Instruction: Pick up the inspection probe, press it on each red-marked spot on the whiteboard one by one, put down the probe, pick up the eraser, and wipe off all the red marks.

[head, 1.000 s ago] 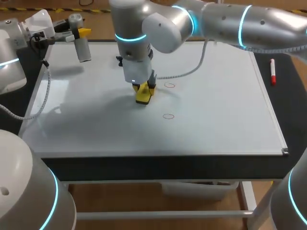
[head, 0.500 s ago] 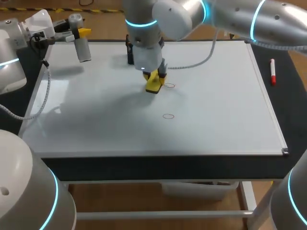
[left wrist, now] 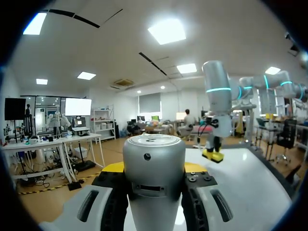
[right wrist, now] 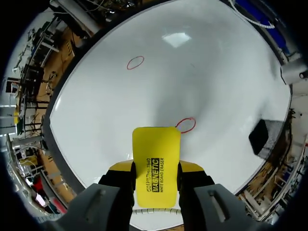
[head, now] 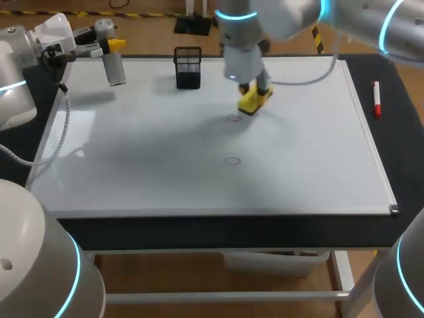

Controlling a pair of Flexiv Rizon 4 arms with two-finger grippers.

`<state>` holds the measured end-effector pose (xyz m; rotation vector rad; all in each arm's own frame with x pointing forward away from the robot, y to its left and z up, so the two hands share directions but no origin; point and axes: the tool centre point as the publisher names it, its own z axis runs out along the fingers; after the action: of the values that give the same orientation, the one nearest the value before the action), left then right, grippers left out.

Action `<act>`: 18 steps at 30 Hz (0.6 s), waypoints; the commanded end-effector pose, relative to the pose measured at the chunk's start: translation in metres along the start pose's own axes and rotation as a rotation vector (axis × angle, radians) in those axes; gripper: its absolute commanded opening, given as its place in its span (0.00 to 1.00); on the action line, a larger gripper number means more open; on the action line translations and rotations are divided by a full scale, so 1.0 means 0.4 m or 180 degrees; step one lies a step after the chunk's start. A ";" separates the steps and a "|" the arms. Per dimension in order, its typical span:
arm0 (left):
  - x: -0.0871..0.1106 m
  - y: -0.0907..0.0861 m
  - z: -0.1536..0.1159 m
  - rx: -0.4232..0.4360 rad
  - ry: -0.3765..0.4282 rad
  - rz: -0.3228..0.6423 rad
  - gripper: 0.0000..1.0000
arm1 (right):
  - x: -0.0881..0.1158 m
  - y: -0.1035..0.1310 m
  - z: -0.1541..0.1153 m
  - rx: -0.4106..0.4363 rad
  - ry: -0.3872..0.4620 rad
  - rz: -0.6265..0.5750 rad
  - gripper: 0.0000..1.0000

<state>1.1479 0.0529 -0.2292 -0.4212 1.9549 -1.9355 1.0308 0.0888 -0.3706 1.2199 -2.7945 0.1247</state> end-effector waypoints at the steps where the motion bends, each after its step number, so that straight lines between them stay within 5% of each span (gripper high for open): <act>1: -0.001 -0.002 -0.001 0.0002 0.0005 0.0004 0.00 | 0.084 -0.072 -0.003 -0.0104 -0.0106 0.0137 0.00; 18: -0.001 -0.002 -0.001 0.0002 0.0005 0.0004 0.00 | 0.262 -0.253 0.032 -0.0230 -0.0185 0.0857 0.00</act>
<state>1.1479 0.0529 -0.2292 -0.4211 1.9548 -1.9355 1.0368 -0.0458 -0.3684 0.8405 -2.9394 0.0336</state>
